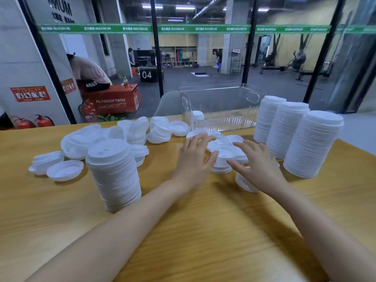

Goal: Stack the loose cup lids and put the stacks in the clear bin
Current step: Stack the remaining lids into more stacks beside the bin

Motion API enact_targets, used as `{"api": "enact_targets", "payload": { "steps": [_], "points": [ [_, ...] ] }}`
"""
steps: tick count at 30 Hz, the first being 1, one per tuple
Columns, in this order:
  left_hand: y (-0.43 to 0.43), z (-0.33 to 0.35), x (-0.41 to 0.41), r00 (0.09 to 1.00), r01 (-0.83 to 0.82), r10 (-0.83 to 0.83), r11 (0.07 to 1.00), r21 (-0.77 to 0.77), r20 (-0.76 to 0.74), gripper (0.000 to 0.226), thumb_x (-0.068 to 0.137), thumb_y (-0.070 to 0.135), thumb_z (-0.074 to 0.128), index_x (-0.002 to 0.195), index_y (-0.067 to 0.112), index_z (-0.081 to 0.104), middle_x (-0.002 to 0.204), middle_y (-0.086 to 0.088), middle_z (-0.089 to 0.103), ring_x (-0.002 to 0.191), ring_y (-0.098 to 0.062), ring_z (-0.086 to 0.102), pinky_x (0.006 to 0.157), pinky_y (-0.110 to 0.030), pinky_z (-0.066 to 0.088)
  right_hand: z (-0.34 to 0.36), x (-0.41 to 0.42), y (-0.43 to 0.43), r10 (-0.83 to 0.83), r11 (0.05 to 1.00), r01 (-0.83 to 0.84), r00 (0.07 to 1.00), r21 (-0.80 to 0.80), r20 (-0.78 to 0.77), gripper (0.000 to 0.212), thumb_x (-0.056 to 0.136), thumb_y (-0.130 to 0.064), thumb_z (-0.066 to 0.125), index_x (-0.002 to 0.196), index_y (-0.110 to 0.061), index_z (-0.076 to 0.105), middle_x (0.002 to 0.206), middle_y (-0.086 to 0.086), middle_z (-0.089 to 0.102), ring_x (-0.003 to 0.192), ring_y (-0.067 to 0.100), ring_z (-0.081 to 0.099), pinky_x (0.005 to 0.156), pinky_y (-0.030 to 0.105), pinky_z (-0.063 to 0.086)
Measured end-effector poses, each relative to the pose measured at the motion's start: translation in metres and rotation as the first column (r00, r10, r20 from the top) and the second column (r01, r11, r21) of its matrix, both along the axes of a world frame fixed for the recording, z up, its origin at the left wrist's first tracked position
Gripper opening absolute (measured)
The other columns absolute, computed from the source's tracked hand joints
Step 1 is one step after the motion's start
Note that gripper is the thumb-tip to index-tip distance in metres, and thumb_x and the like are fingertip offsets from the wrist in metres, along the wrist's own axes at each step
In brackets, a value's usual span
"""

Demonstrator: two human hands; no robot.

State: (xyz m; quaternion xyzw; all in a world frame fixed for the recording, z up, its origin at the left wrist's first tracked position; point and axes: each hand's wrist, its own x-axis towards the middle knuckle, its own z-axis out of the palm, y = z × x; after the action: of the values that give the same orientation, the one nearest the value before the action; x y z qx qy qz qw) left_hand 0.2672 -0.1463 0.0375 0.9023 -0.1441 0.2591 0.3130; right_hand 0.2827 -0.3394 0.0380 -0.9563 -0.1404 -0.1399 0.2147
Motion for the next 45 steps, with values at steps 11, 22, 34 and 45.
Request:
{"api": "enact_targets", "payload": {
  "steps": [11,22,34,45],
  "points": [
    [-0.070,0.004,0.127,0.891,0.182,0.054,0.868,0.463,-0.451,0.040,0.105,0.036,0.019,0.128,0.030,0.052,0.148,-0.003,0.041,0.141,-0.028,0.025,0.115,-0.056,0.010,-0.023,0.026,-0.014,-0.212,0.950,0.169,0.967,-0.261,-0.144,0.084,0.082,-0.084,0.016,0.153,-0.039,0.019,0.160,-0.004,0.023,0.145,0.034,0.018,0.114,0.052,0.022],
    [-0.023,0.002,0.091,0.861,0.061,0.191,0.880,0.470,-0.470,0.043,0.105,0.038,0.016,0.118,0.025,0.055,0.143,-0.001,0.047,0.143,-0.030,0.023,0.115,-0.061,0.004,-0.027,0.017,0.010,-0.106,0.988,0.092,0.989,-0.123,-0.107,0.104,0.064,-0.082,-0.007,0.147,-0.036,0.036,0.154,-0.007,0.036,0.140,0.023,0.032,0.111,0.043,0.021],
    [0.052,0.010,0.000,0.871,-0.267,0.433,0.812,0.519,-0.230,0.046,0.103,0.038,0.013,0.107,0.021,0.056,0.114,-0.002,0.062,0.116,-0.029,0.048,0.106,-0.050,0.028,-0.023,-0.023,0.085,0.155,0.986,-0.146,0.979,0.077,-0.129,0.054,0.102,-0.055,0.027,0.148,-0.030,0.038,0.150,-0.007,0.043,0.139,0.018,0.034,0.116,0.043,0.021],
    [0.068,0.029,-0.046,0.960,-0.272,0.271,0.825,0.496,0.076,0.058,0.098,0.041,0.007,0.111,0.021,0.061,0.113,0.002,0.064,0.114,-0.022,0.052,0.104,-0.037,0.031,-0.016,-0.040,0.099,0.212,0.974,-0.205,0.974,0.092,-0.074,0.051,0.101,-0.055,0.035,0.143,-0.028,0.045,0.145,-0.006,0.049,0.133,0.020,0.038,0.106,0.037,0.029]
  ]
}}
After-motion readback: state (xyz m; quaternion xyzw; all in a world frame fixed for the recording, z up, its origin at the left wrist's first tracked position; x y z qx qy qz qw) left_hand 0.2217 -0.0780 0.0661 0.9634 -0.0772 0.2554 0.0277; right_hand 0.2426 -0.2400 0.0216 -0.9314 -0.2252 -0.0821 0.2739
